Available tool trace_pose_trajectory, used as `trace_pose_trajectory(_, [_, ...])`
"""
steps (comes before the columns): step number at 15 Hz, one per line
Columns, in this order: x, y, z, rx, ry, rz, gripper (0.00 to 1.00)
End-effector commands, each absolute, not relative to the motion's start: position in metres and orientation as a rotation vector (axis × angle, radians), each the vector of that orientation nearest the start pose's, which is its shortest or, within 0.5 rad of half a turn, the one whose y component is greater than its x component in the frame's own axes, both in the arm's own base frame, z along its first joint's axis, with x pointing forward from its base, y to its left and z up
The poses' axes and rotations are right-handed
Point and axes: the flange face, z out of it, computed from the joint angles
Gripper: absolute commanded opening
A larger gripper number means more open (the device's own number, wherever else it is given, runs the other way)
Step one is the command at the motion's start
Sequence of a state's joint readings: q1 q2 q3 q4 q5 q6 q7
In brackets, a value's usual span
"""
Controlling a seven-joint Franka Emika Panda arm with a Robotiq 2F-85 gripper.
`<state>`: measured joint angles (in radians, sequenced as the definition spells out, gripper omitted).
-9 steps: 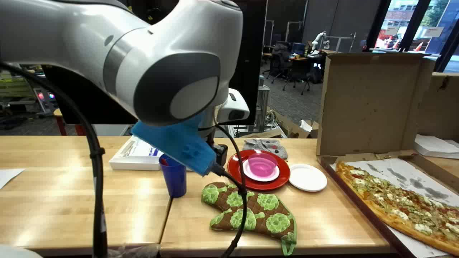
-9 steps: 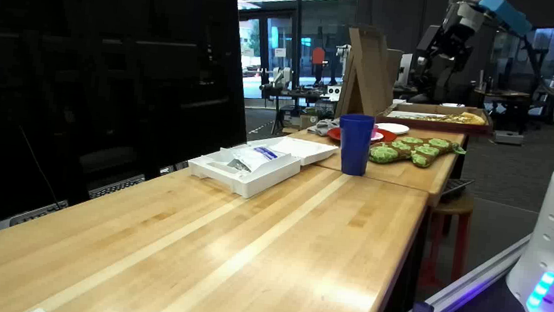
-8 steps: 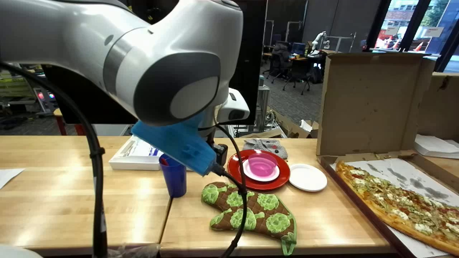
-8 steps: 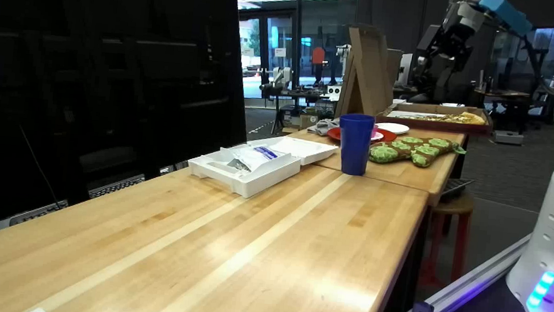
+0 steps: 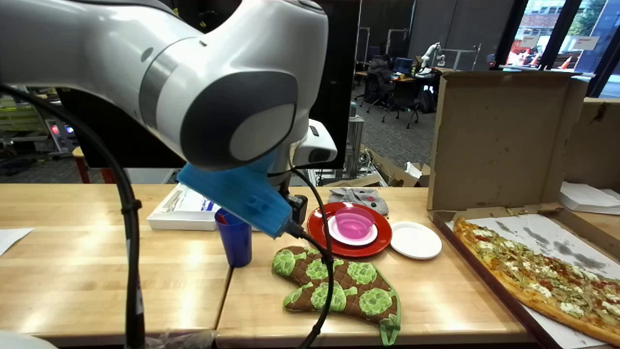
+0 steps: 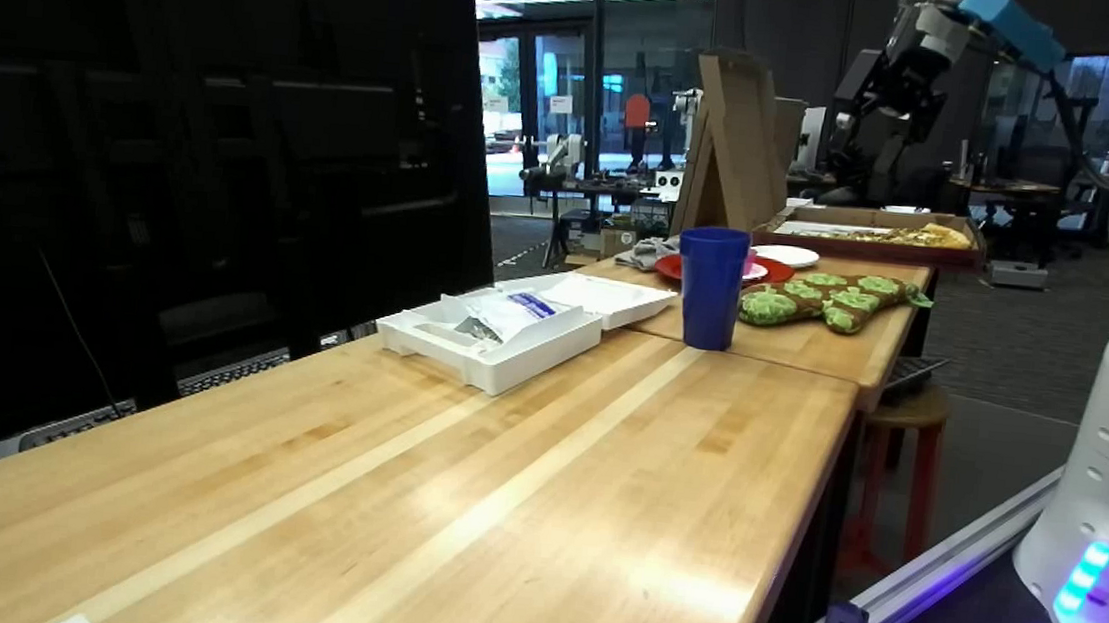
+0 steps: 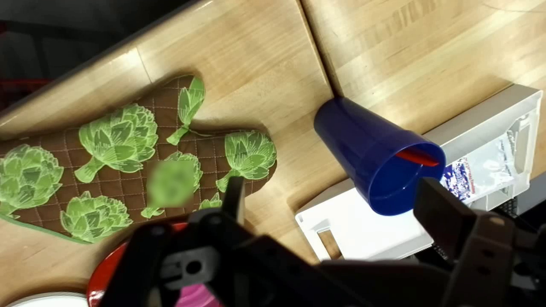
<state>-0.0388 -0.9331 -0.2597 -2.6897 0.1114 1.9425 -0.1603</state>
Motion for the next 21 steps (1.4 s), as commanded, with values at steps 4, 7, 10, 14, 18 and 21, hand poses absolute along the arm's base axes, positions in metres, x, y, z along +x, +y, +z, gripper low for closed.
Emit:
trace_pose_trajectory(4, [0.286, -0.085, 0.503, -2.842, 0.121, -0.313, 1.00])
trace_pose_trajectory(7, [0.286, -0.085, 0.503, -2.842, 0.121, -0.313, 1.00])
trace_pose_trajectory(10, [0.289, -0.084, 0.502, -2.847, 0.091, -0.322, 1.00])
trace_pose_trajectory(14, [0.306, -0.080, 0.492, -2.875, 0.054, -0.387, 1.00])
trace_pose_trajectory(18, [0.328, -0.070, 0.471, -2.917, 0.086, -0.445, 1.00])
trace_pose_trajectory(21, [0.342, -0.058, 0.462, -2.953, 0.084, -0.452, 1.00])
